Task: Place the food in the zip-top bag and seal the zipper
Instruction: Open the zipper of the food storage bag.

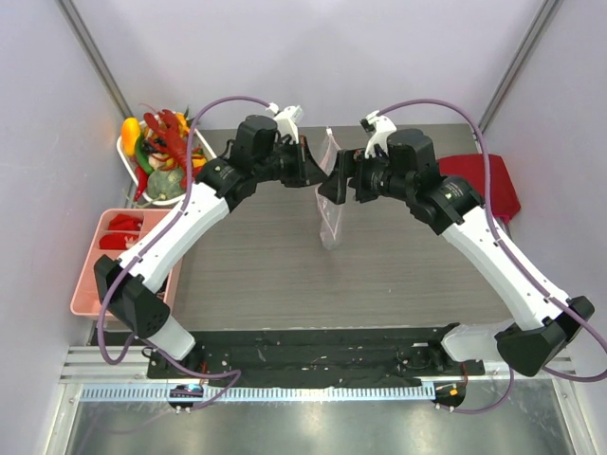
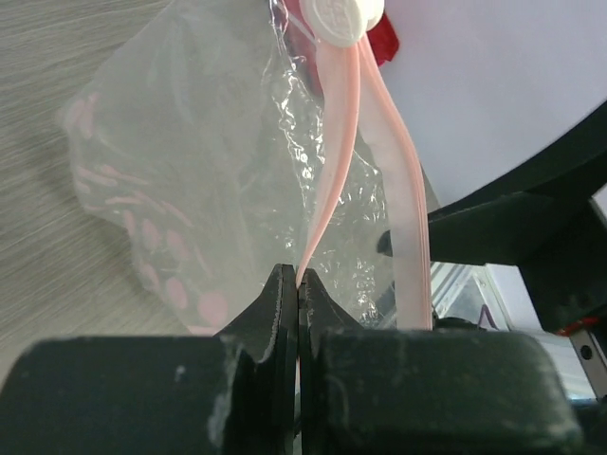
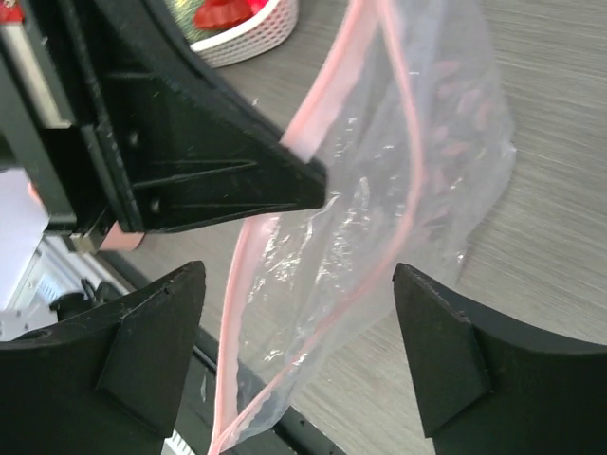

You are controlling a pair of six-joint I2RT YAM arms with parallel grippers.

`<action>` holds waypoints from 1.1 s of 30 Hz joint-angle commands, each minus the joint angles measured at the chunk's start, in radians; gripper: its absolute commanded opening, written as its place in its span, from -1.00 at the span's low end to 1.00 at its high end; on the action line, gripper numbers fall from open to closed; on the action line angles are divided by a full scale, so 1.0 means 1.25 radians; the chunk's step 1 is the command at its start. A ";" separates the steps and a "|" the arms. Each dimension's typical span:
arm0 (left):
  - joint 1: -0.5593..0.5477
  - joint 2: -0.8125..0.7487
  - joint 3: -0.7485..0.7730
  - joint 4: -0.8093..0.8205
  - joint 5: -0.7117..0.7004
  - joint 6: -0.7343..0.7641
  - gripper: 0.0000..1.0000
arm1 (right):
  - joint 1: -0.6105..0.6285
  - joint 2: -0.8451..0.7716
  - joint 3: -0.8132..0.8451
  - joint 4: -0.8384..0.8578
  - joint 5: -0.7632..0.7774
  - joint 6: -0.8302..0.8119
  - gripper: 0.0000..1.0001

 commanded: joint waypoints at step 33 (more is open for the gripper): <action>0.145 0.048 0.052 -0.010 0.182 0.021 -0.93 | -0.119 -0.043 0.055 -0.095 0.014 -0.205 -0.99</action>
